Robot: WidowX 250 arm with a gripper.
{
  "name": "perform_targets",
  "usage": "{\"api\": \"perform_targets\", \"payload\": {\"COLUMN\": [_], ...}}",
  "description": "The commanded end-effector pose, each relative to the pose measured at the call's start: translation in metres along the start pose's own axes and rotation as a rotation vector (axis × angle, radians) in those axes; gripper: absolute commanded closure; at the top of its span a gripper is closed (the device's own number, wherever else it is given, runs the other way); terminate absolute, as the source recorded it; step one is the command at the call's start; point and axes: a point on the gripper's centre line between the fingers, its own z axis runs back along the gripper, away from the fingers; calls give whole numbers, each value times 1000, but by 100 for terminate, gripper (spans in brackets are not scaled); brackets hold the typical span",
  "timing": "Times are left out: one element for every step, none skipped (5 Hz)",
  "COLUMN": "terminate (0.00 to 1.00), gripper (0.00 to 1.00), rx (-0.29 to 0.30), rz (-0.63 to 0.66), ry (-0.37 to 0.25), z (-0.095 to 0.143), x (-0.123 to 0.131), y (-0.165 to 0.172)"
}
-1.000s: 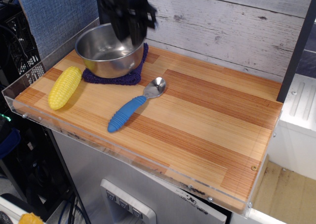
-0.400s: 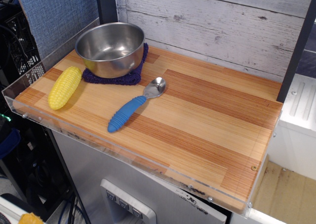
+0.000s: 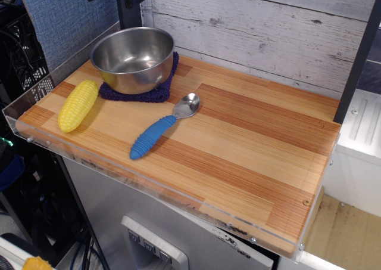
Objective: Move the pot to the top left and place on purple towel
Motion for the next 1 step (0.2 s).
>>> {"api": "perform_targets", "payload": {"terminate": [100], "gripper": [0], "rx": [30], "rz": [-7], "ry": [-62], "z": [25], "x": [-7], "y": [-1]}}
